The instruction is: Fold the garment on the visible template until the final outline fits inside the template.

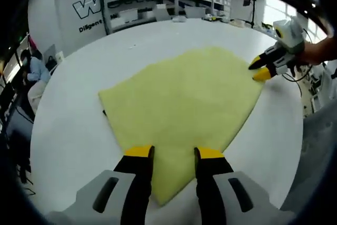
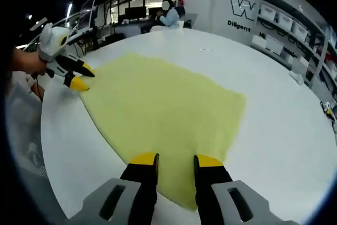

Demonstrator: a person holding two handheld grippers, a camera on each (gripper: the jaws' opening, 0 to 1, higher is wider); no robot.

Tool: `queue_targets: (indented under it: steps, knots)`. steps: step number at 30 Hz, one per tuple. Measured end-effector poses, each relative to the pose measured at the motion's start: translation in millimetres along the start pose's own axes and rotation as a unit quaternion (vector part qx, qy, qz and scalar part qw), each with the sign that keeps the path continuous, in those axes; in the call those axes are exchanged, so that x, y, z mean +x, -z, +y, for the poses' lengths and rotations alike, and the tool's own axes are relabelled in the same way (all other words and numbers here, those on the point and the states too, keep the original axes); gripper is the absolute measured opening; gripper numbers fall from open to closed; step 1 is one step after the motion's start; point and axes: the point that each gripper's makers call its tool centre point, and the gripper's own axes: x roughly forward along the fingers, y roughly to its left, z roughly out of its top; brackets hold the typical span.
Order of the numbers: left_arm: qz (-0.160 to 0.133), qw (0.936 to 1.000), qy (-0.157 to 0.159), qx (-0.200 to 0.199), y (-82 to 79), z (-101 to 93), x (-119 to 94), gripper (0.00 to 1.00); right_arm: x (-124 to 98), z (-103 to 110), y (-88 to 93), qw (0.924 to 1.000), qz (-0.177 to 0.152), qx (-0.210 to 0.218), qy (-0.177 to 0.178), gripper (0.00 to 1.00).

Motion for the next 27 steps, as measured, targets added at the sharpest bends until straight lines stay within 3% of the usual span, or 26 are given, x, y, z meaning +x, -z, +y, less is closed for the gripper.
queue_targets:
  steps: [12, 15, 19, 24, 27]
  knots:
    - [0.008, 0.9999, -0.003, -0.007, -28.1, 31.7, 30, 0.36, 28, -25, -27.7, 1.0, 0.003, 0.001, 0.002, 0.26]
    - [0.008, 0.9998, -0.01, -0.014, -34.7, 38.4, 36, 0.36, 35, -32, -31.5, 0.9997, 0.005, 0.026, 0.002, 0.35]
    - [0.008, 0.9996, -0.016, -0.022, -39.5, 43.8, 42, 0.36, 41, -38, -37.8, 1.0, 0.004, 0.004, -0.005, 0.4]
    - [0.007, 0.9994, -0.018, -0.028, -38.7, 42.8, 41, 0.36, 43, -57, -33.7, 0.9993, 0.019, 0.033, 0.004, 0.62]
    - [0.007, 0.9996, -0.015, -0.024, -38.0, 42.7, 40, 0.36, 44, -62, -33.2, 0.9993, 0.024, 0.027, 0.003, 0.71]
